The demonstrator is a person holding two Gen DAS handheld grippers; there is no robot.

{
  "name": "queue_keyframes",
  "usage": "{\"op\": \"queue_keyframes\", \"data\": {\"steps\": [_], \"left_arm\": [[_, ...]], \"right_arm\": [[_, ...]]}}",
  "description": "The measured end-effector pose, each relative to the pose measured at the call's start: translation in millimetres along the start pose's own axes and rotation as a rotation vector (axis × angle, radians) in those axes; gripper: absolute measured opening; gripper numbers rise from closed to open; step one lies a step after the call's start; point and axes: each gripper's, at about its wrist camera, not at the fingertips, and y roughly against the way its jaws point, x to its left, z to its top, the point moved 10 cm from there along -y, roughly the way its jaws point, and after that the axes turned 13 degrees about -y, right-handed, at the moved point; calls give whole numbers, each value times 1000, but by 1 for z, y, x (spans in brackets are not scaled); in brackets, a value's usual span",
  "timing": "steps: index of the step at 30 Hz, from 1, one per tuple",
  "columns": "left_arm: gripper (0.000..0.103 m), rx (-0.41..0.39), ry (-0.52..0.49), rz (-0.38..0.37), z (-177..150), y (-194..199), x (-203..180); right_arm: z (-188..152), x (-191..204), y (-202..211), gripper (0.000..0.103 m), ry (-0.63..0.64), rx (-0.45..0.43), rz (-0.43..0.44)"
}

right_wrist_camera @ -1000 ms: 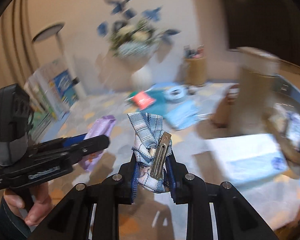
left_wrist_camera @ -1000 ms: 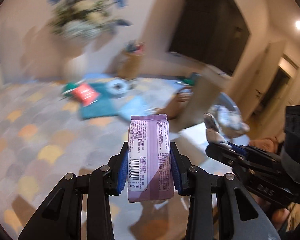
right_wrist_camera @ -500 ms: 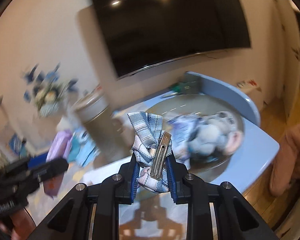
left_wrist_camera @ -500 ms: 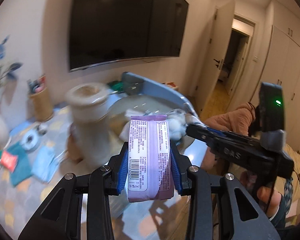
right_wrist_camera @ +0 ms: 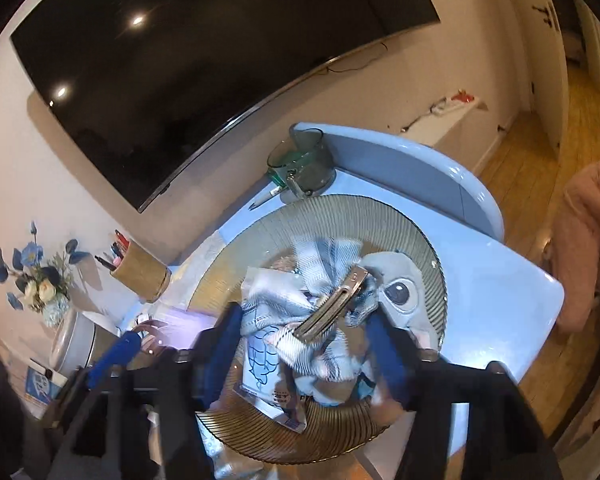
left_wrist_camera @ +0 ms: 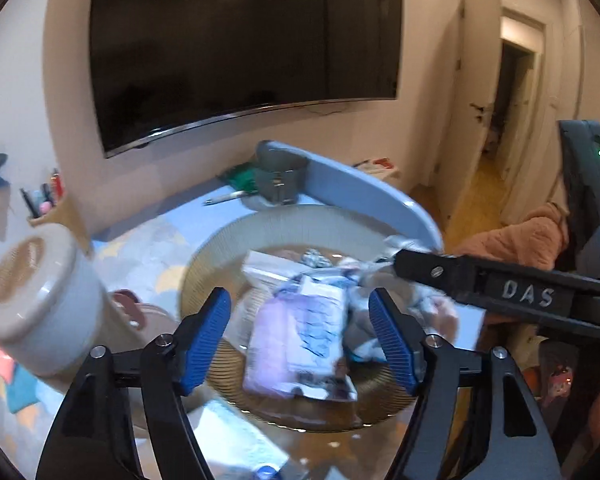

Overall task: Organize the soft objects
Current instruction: 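Open the left tool to drop the wipes pack onto the plate, then open the right tool to drop the bow clip onto the plate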

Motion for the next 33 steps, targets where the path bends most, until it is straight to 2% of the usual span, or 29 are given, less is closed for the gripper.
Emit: {"op": "queue_keyframes", "data": {"steps": [5, 10, 12, 15, 17, 19, 23, 25, 30, 33], "left_arm": [[76, -21, -83, -61, -3, 18, -19], [76, -62, -133, -77, -12, 58, -21], [76, -73, -126, -82, -20, 79, -16], [76, -102, -77, -92, -41, 122, 8], [76, -124, -37, -58, -59, 144, 31], [76, -122, 27, 20, -82, 159, 59], [76, -32, 89, 102, -138, 178, 106], [76, -13, 142, 161, -161, 193, 136], [76, -13, 291, 215, -210, 222, 192], [75, -5, 338, 236, -231, 229, 212]], "right_arm": [[-10, -11, 14, 63, 15, -5, 31], [-26, -2, 25, 63, 70, -10, 77], [-34, 2, 29, 63, 85, -17, 77], [-59, 15, 39, 63, 131, 3, 121], [-79, 26, 45, 63, 175, 17, 150], [-103, 40, 48, 63, 230, 30, 174], [-159, 80, 47, 63, 351, 88, 202], [-184, 105, 48, 63, 411, 104, 226], [-232, 162, 45, 63, 543, 78, 275], [-253, 188, 40, 63, 588, 85, 291]]}}
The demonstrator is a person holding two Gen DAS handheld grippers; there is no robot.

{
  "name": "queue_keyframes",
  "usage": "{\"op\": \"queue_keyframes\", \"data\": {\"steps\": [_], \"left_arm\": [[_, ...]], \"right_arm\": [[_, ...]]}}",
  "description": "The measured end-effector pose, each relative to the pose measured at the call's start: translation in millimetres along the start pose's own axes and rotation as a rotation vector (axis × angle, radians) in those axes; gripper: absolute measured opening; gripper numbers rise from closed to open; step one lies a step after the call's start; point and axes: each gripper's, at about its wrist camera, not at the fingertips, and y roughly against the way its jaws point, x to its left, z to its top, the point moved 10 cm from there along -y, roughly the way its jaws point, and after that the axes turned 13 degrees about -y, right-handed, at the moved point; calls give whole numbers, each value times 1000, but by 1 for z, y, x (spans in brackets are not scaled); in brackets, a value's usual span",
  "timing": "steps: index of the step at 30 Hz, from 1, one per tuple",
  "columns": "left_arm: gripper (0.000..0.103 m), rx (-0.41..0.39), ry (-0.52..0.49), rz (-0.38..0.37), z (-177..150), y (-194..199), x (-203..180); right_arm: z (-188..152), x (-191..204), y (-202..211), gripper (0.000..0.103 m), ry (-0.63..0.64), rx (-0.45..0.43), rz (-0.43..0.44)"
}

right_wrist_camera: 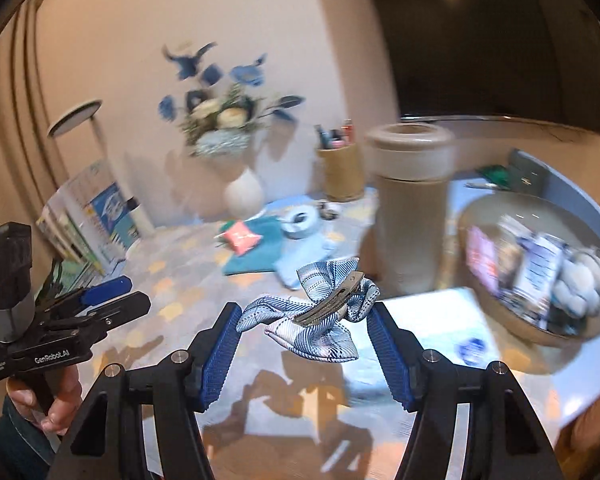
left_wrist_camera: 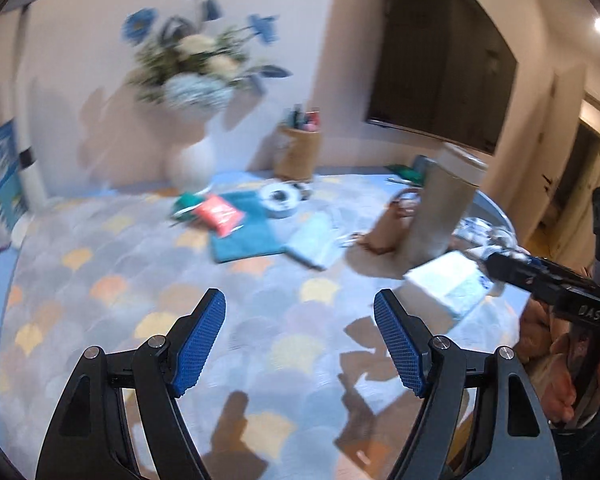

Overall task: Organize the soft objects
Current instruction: 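Open the right tool to drop the bow clip onto the plate, then move both open tools back over the bed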

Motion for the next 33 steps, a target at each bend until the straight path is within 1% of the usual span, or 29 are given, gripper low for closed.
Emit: {"op": "queue_keyframes", "data": {"steps": [3, 5, 7, 10, 11, 13, 15, 18, 20, 21, 22, 23, 24, 25, 26, 27, 29, 30, 31, 32, 33], "left_arm": [[75, 2, 19, 7, -5, 1, 16], [75, -4, 17, 9, -6, 3, 20], [75, -4, 17, 11, -5, -2, 23], [75, 6, 26, 6, -4, -11, 23], [75, 8, 31, 2, -3, -14, 23], [75, 5, 36, -5, -2, -19, 21], [75, 4, 43, 0, 0, -25, 18], [75, 12, 54, 5, 1, -30, 18], [75, 20, 59, 6, 1, -33, 19], [76, 24, 63, 10, 1, -34, 20], [75, 28, 68, 11, 2, -35, 22], [75, 29, 71, 11, 2, -36, 23], [76, 28, 74, 11, 2, -37, 25], [76, 26, 76, 11, 2, -38, 26], [76, 27, 77, 12, 1, -40, 27], [75, 34, 75, 12, -1, -42, 28], [75, 55, 69, 15, -5, -46, 30], [75, 70, 67, 19, -9, -49, 33], [75, 81, 71, 24, -12, -50, 36], [75, 93, 80, 30, -15, -51, 40], [75, 107, 94, 37, -20, -52, 47]], "right_arm": [[1, 15, -4, 63, 0, -15, 32], [4, 14, 0, 63, -5, -32, 19], [11, 2, 13, 63, -20, -62, -6], [29, -29, 36, 63, -48, -120, -79], [40, -48, 46, 63, -55, -145, -127], [57, -76, 55, 64, -65, -167, -199], [78, -108, 57, 64, -84, -155, -263], [115, -157, 43, 64, -121, -125, -371], [134, -183, 25, 67, -159, -80, -398], [141, -195, 8, 70, -186, -23, -380], [139, -206, -8, 79, -224, 65, -358], [133, -216, -18, 80, -268, 144, -357], [123, -228, -24, 80, -317, 220, -379], [111, -241, -22, 80, -369, 267, -423], [106, -245, -16, 80, -384, 262, -434], [100, -247, -8, 80, -395, 252, -426], [92, -238, 14, 80, -420, 207, -386], [91, -225, 26, 80, -400, 171, -361], [87, -204, 36, 81, -359, 144, -315], [82, -188, 41, 85, -330, 140, -284], [73, -164, 41, 86, -288, 148, -244]]}}
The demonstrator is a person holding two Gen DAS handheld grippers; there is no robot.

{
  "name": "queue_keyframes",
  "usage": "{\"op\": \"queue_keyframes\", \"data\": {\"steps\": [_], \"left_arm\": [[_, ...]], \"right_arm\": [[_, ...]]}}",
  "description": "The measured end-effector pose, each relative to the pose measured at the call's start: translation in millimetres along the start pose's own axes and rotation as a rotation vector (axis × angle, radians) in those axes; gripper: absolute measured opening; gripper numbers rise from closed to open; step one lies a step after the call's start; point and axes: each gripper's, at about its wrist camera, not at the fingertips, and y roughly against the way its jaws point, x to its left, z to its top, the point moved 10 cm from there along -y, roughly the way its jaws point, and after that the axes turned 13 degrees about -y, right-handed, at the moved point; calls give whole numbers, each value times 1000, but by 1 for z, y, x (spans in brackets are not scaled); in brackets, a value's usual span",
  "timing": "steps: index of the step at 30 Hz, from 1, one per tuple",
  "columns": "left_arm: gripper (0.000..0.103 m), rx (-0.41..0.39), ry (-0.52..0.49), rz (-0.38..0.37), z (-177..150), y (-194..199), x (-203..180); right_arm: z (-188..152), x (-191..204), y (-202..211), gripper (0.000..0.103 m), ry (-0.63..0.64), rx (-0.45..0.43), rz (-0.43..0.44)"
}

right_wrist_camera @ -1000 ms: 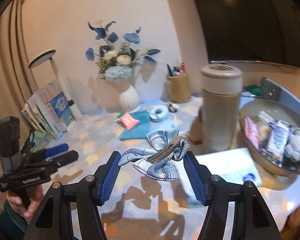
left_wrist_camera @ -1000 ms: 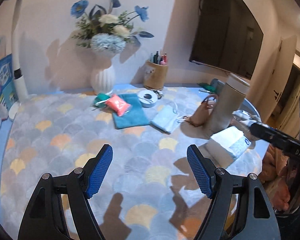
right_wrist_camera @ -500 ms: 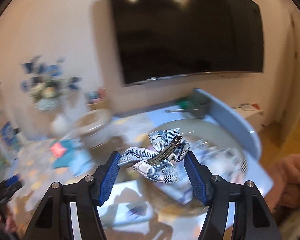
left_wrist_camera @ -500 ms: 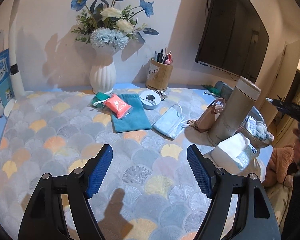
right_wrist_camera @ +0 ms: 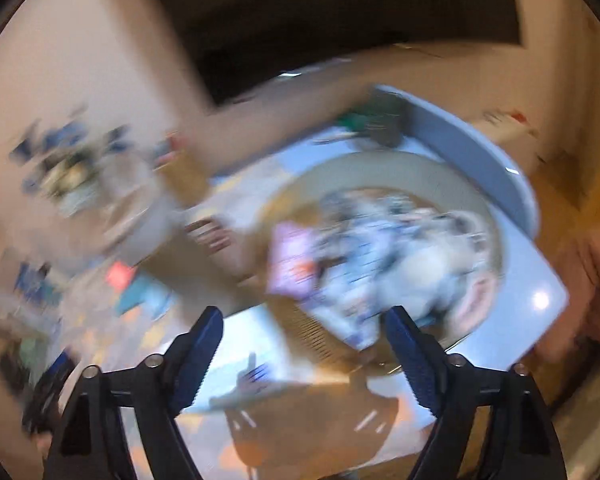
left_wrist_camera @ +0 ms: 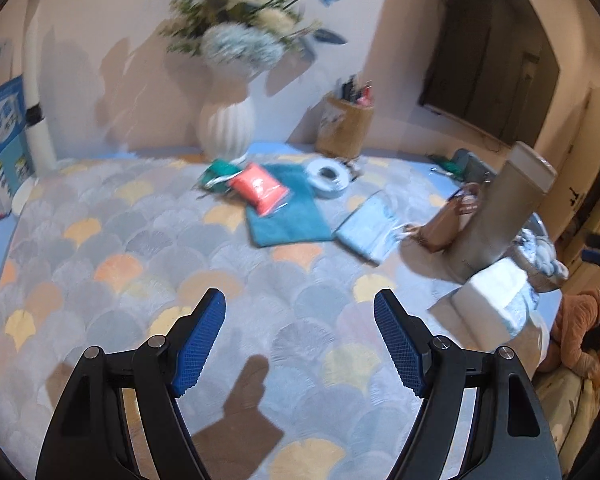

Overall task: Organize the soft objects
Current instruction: 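Move both open tools back over the bed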

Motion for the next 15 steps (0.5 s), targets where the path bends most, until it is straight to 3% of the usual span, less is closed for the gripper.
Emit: {"op": "queue_keyframes", "data": {"steps": [4, 7, 12, 15], "left_arm": [[75, 49, 20, 28, -11, -1, 20], [75, 114, -31, 79, -22, -5, 34], [75, 130, -19, 137, -41, -14, 65], [75, 119, 31, 134, -52, -23, 79]], "right_arm": [[-62, 79, -17, 90, 154, 71, 118], [-110, 143, -54, 90, 224, 137, 200], [-160, 216, -138, 89, 270, 193, 203], [-168, 234, -184, 89, 296, 182, 131]]}}
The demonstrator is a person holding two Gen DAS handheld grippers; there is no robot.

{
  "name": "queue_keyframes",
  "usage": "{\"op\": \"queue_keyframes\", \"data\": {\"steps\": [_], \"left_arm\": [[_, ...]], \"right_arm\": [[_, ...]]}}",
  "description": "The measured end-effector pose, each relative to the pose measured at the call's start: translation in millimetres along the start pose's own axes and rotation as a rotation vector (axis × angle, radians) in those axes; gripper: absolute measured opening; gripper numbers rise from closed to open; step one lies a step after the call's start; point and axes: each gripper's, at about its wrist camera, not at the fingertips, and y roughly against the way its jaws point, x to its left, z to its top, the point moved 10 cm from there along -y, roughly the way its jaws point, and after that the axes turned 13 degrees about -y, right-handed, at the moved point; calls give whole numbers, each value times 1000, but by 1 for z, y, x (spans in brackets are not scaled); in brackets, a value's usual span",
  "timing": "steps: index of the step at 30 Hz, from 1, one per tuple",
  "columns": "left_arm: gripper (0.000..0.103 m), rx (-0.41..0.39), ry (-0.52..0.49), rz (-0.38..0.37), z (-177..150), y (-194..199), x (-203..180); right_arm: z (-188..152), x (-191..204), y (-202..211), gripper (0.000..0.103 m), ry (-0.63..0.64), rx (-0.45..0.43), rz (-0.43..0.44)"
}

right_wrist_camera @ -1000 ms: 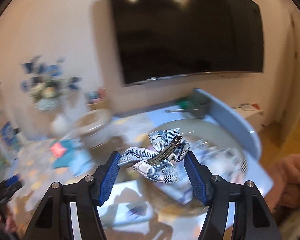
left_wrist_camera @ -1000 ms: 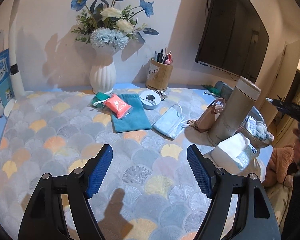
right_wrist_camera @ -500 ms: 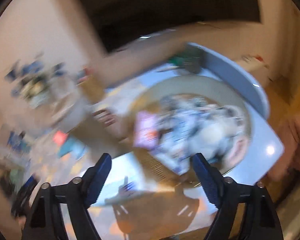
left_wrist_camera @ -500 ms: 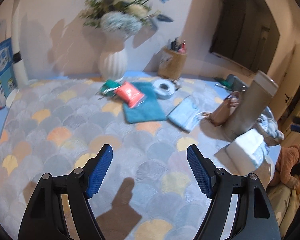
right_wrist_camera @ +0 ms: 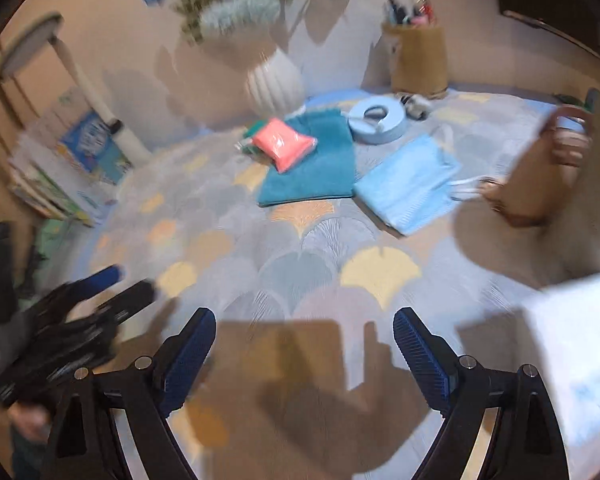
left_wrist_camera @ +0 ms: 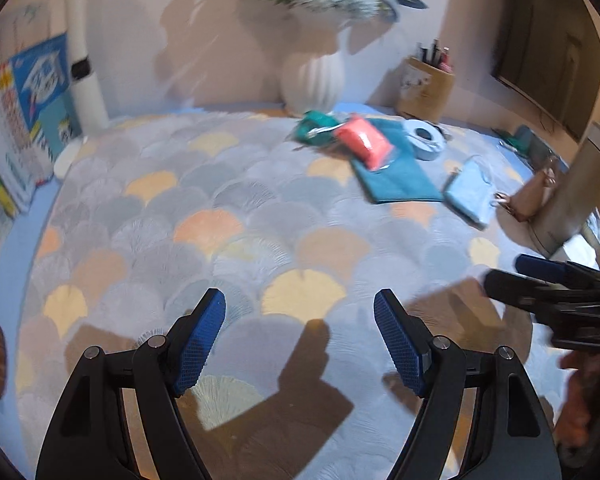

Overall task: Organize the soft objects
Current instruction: 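Move both open tools back over the bed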

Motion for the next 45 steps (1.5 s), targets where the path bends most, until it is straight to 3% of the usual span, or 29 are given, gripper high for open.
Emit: {"op": "queue_keyframes", "data": {"steps": [4, 6, 7, 9, 16, 21, 35, 45], "left_arm": [[75, 37, 14, 14, -16, -22, 4], [78, 3, -8, -19, -10, -17, -3], [78, 34, -12, -28, -14, -22, -5], [80, 30, -28, -14, -13, -20, -7], [80, 33, -25, -18, -15, -19, -8], [88, 25, -9, -73, -14, -22, -9], [88, 50, -58, -11, -17, -26, -12], [88, 44, -53, -16, -17, -26, -11]], "right_arm": [[2, 2, -40, 89, 98, -39, -139], [5, 3, -48, 89, 146, -55, -200], [3, 4, -54, 90, 165, -36, -205], [2, 7, -59, 103, 185, -6, -181], [2, 8, -65, 103, 201, -19, -182], [-8, 6, -54, 103, 193, -55, -173], [-7, 6, -54, 103, 193, -57, -170], [-8, 7, -54, 103, 193, -58, -169]]}}
